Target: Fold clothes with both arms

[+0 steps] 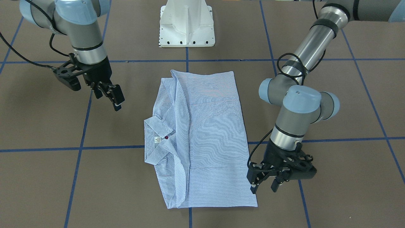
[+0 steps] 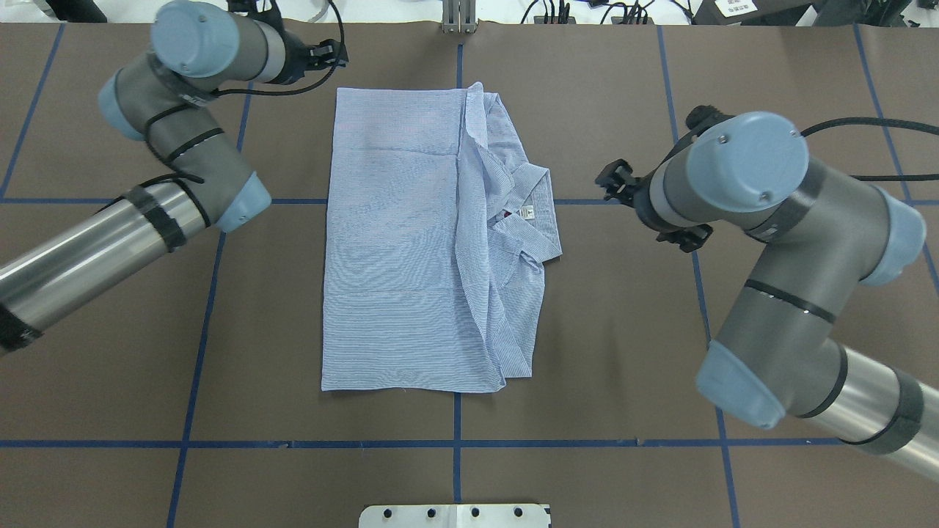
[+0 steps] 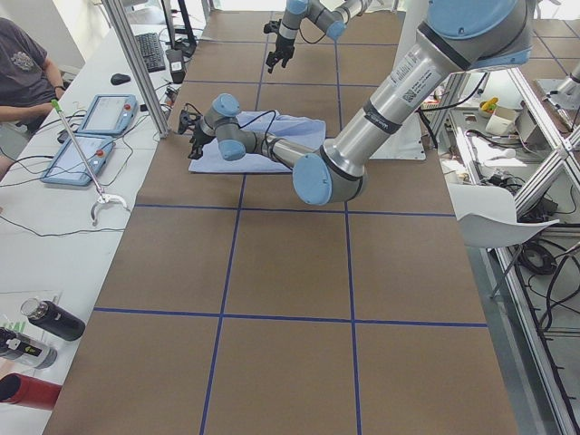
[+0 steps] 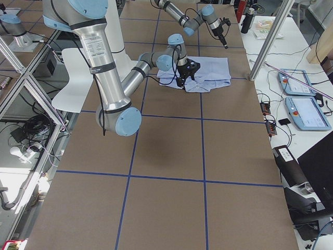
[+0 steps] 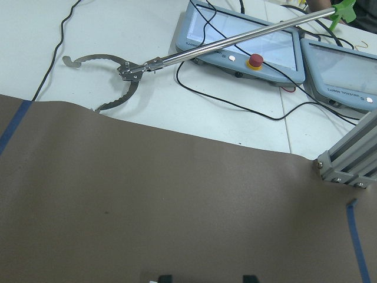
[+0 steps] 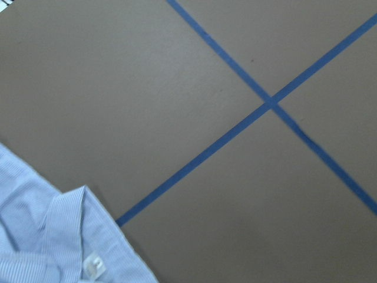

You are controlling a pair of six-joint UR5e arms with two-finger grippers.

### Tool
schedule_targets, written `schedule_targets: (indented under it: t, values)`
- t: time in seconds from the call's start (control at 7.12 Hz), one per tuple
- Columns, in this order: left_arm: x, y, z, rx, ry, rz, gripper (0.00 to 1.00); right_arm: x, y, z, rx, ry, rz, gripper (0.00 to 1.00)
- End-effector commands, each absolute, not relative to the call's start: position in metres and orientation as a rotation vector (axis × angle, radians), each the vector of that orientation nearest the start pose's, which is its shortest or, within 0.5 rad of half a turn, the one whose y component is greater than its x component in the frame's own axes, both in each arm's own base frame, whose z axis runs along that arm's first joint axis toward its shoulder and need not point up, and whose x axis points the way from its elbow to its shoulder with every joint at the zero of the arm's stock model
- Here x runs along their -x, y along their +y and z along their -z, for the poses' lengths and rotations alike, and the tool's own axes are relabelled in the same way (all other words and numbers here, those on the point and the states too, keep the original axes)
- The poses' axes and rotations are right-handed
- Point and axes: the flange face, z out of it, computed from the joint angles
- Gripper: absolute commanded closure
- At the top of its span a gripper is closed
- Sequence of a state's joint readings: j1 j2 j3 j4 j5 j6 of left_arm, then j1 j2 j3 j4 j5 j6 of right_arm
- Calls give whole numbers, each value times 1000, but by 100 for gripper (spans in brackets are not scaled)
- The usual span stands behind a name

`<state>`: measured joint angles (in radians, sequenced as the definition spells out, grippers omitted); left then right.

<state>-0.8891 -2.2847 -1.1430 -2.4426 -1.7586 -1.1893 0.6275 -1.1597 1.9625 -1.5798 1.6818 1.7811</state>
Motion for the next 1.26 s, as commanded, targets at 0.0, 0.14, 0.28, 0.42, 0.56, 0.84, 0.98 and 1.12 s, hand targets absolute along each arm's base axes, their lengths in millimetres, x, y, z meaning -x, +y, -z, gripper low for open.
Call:
schedule_targets:
  t: [0.0,0.14,0.28,0.42,0.56,0.84,0.98,1.12]
  values:
    - [-329,-601,-355,-550,1099,283,0,477,-389,-223,-196,-848,-643,0]
    - [-306,-576,-360,-536,1097,281,0,501,-377,-216,-211,-839,-546,0]
    - [-295,-559,-367,-510,1097,270,0,511,-368,-209,-251,-806,-402,0]
    - [-288,-554,-375,-505,1089,275,0,532,-358,-200,-279,-743,-254,0]
    - [-280,-543,-379,-505,1089,275,0,554,-350,-209,-292,-672,-129,0]
    - [-269,-530,-379,-509,1095,278,0,596,-349,-211,-298,-618,-34,0]
    - [-269,-530,-378,-509,1096,281,0,624,-358,-194,-293,-606,-33,0]
    - [-269,-530,-379,-508,1094,282,0,628,-359,-199,-291,-598,-26,0]
